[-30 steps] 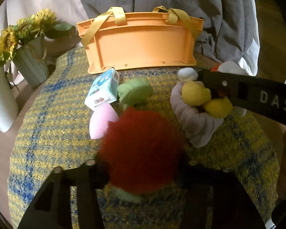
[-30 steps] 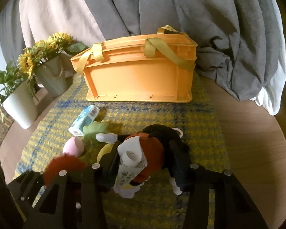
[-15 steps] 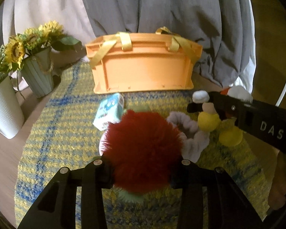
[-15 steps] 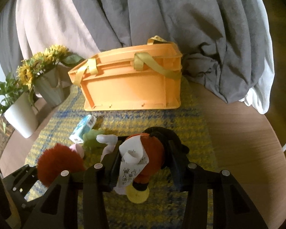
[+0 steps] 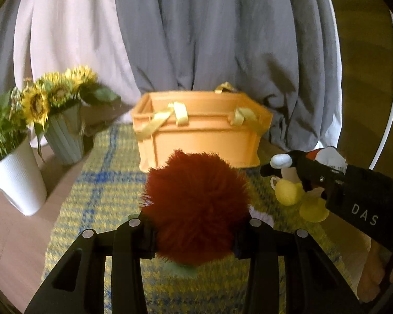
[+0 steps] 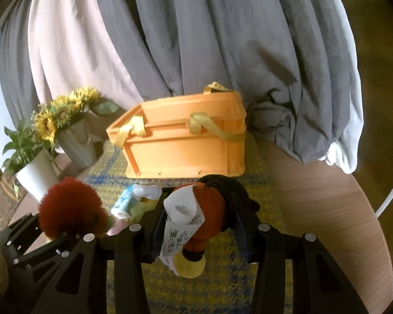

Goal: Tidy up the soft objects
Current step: 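Grasp the red pompom with the left gripper while the right grasps the black plush doll, then carry the red pompom and plush doll with both grippers over the crate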

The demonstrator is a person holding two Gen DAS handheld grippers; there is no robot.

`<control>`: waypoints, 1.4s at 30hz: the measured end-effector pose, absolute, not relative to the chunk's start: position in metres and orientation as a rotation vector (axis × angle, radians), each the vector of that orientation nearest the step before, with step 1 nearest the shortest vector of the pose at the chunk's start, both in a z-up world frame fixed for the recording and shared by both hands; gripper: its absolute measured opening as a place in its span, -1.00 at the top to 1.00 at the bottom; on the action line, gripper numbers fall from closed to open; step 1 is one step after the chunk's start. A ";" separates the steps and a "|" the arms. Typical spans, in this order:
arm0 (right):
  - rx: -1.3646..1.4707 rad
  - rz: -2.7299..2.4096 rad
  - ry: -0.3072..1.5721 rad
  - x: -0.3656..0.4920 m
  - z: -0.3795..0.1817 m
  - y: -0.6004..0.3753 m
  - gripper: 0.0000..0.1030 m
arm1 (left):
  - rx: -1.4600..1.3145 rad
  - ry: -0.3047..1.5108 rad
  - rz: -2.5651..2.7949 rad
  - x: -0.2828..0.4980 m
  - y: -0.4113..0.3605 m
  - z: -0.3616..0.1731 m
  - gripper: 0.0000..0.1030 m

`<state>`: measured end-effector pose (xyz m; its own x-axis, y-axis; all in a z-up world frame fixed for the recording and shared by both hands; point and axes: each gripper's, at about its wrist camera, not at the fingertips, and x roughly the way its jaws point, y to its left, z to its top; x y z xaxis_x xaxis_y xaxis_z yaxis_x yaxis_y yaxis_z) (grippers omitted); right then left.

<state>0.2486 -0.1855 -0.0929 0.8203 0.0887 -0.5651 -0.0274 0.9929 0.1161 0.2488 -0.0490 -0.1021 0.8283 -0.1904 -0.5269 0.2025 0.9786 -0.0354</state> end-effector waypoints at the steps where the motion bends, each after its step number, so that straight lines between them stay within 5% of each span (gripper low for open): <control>1: 0.105 0.061 0.599 0.247 -0.091 -0.186 0.12 | 0.023 0.546 -0.211 0.248 -0.048 -0.098 0.24; 42: 0.117 0.032 0.251 0.254 0.013 -0.150 0.12 | 0.060 0.213 -0.266 0.276 -0.012 0.016 0.24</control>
<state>0.2536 -0.1496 0.0125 0.9681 0.0466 -0.2461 -0.0174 0.9927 0.1194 0.2761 -0.0117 0.0163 0.9424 -0.2545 -0.2169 0.2671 0.9632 0.0306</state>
